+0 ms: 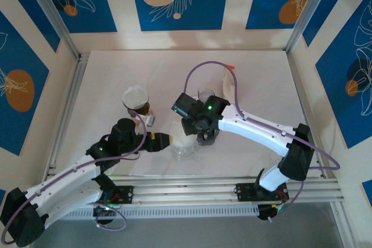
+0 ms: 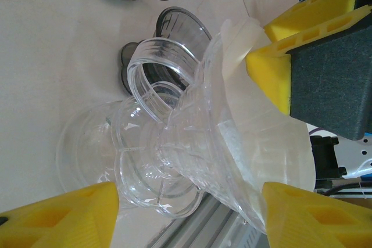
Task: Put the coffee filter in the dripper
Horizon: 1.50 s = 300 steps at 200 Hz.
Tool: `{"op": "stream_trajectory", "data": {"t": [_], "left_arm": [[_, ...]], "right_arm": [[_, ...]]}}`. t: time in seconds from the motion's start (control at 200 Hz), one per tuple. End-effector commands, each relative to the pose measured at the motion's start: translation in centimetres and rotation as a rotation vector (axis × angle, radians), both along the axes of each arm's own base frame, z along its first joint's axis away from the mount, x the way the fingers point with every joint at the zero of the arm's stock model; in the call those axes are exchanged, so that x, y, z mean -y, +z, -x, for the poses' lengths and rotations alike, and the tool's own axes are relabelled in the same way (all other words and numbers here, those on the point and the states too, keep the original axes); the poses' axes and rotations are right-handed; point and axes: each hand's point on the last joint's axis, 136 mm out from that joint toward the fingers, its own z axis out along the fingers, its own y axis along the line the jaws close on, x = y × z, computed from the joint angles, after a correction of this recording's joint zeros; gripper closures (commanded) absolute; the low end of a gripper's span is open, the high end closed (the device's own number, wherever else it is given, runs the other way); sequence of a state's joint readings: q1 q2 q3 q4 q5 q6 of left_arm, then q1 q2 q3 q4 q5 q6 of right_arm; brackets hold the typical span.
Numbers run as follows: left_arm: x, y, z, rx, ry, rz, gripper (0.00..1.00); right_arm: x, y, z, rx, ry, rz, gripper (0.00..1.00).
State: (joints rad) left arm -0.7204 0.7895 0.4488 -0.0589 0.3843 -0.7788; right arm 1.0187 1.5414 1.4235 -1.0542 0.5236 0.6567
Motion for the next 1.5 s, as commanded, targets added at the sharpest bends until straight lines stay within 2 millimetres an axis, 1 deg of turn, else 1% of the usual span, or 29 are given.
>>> {"op": "stream_trajectory", "data": {"t": [0.0, 0.165, 0.295, 0.425, 0.5, 0.59, 0.71, 0.795, 0.885, 1.02, 1.141, 1.201, 1.281, 1.411, 1.496], "left_arm": [[0.2, -0.4, 0.4, -0.001, -0.015, 0.001, 0.34], [0.3, -0.1, 0.3, 0.003, -0.014, 0.006, 0.34], [0.3, 0.0, 0.3, 0.006, -0.012, 0.009, 0.33], [0.4, -0.1, 0.3, 0.004, -0.013, 0.008, 0.32], [0.3, -0.1, 0.2, 0.004, -0.011, 0.011, 0.33], [0.3, -0.1, 0.2, 0.004, -0.011, 0.009, 0.32], [0.3, -0.3, 0.3, 0.001, -0.010, 0.005, 0.32], [0.2, -0.2, 0.3, 0.003, -0.010, 0.006, 0.32], [0.3, -0.2, 0.3, 0.002, -0.012, 0.008, 0.32], [0.3, -0.1, 0.3, 0.006, -0.013, 0.009, 0.32], [0.3, -0.3, 0.3, 0.000, -0.012, 0.006, 0.32], [0.3, -0.4, 0.4, -0.002, -0.011, 0.007, 0.32], [0.2, -0.4, 0.3, -0.003, -0.008, 0.006, 0.32], [0.3, -0.3, 0.3, -0.001, -0.009, 0.008, 0.32], [0.3, -0.4, 0.3, -0.003, -0.008, 0.006, 0.32]], "right_arm": [[0.0, 0.3, 0.2, 0.000, -0.020, -0.024, 0.48], [-0.1, 2.3, 0.3, 0.053, -0.012, -0.083, 0.42], [0.4, 2.8, 0.8, 0.050, -0.027, -0.096, 0.42], [1.2, 2.2, 1.3, 0.041, -0.047, -0.083, 0.45], [1.6, 1.5, 1.4, 0.029, -0.055, -0.071, 0.47], [1.9, 0.8, 1.3, 0.019, -0.070, -0.058, 0.47], [2.3, 0.1, 1.3, 0.004, -0.085, -0.037, 0.50], [2.4, 0.0, 1.3, 0.000, -0.092, -0.026, 0.51], [2.0, 0.5, 1.1, 0.012, -0.074, -0.043, 0.51], [0.6, 2.2, 0.6, 0.047, -0.008, -0.102, 0.45], [-0.3, 3.0, -0.1, 0.051, 0.030, -0.123, 0.45], [-0.9, 3.1, -0.4, 0.046, 0.048, -0.132, 0.45], [-1.5, 2.8, -0.7, 0.029, 0.067, -0.132, 0.45], [-1.4, 1.8, -1.4, 0.009, 0.051, -0.104, 0.49], [-1.3, 1.5, -1.6, 0.009, 0.039, -0.103, 0.50]]}}
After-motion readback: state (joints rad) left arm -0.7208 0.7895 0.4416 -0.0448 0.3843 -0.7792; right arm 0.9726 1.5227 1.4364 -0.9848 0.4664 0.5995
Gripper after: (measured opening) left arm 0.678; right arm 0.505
